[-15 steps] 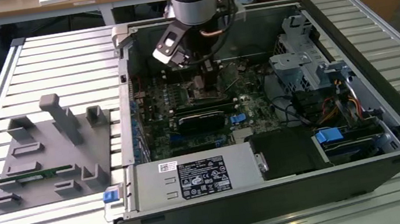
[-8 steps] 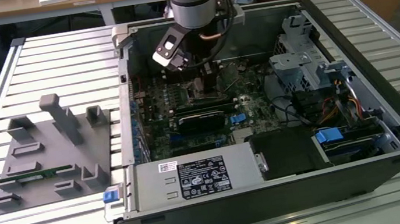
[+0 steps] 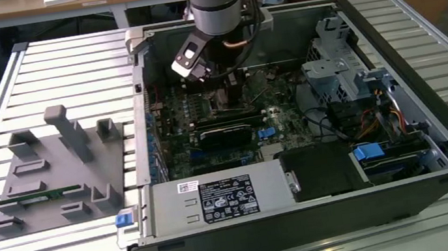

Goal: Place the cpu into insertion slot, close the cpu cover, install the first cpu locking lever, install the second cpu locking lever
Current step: 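Place the cpu into insertion slot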

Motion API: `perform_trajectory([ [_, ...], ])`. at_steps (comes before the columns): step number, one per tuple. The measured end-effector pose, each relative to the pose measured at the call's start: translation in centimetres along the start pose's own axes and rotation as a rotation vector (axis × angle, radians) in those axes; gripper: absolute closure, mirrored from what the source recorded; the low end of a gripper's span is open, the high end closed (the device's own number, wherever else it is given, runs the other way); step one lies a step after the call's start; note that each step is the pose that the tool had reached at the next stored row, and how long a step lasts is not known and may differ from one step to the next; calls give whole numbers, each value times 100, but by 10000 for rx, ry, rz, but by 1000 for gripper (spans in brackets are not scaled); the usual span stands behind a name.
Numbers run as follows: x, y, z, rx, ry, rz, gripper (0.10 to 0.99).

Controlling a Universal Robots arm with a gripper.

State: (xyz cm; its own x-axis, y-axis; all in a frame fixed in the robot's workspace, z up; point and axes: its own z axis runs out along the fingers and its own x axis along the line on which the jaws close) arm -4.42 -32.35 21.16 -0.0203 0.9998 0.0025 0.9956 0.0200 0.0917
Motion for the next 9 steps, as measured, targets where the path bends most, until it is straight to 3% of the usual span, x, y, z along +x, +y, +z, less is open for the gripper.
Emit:
perform_trajectory([
  [9, 12, -11, 67, 0, -5, 64, 545],
])
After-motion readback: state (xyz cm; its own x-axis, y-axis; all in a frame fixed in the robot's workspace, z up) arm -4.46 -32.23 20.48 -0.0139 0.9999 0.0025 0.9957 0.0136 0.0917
